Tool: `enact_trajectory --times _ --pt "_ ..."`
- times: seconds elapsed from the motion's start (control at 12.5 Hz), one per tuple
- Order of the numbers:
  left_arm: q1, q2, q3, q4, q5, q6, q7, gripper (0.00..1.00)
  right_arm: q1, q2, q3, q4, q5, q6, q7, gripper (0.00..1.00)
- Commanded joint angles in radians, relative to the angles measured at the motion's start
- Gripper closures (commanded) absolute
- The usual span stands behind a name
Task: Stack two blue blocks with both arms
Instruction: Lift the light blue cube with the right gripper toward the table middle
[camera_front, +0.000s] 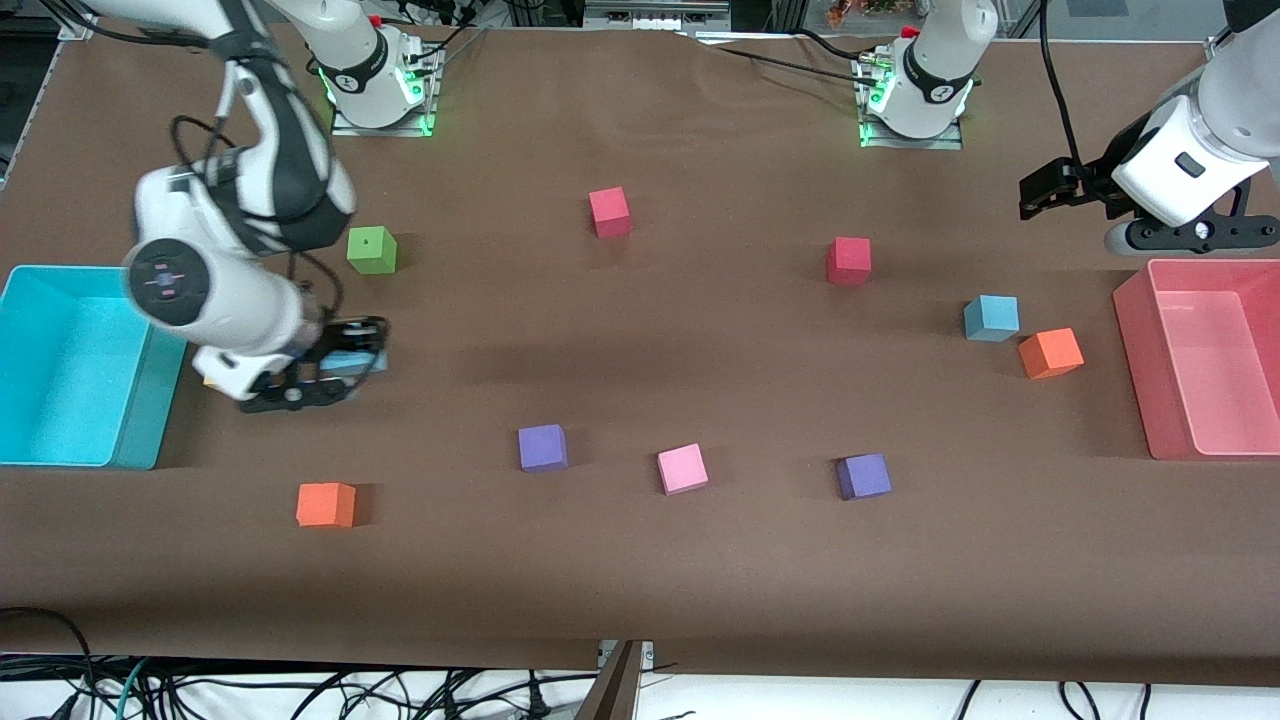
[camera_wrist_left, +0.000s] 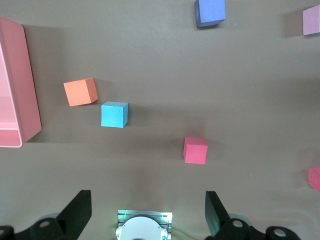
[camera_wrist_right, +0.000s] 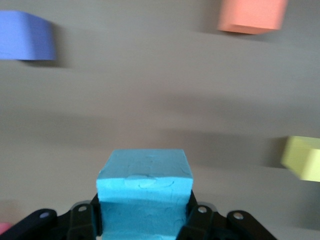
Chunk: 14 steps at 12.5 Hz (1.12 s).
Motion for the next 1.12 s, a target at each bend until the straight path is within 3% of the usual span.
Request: enact_trajectory --times 0.0,0.08,0.56,0.8,1.04 --pt "0.003 -0.007 -0.003 0.009 0.008 -0.018 -0.009 0.00 0.097 0.114 -0.005 0.116 0.032 -0.011 0.178 0.68" --pt "0.003 -0.007 -0.005 0.009 0.008 -0.018 -0.009 0.00 0.131 0.164 -0.003 0.180 0.035 -0.003 0.218 0.83" --pt "0.005 -0.007 -0.003 0.007 0.008 -0.018 -0.009 0.00 0.366 0.483 0.000 0.555 0.055 0.045 0.447 0.86" --pt "0.005 -0.007 -0.003 0.007 0.008 -0.018 -0.009 0.00 0.424 0.574 0.000 0.566 0.052 0.239 0.523 0.86" --pt "0.005 -0.007 -0.003 0.007 0.008 -0.021 -0.009 0.00 0.460 0.622 0.006 0.568 -0.015 0.280 0.557 0.86"
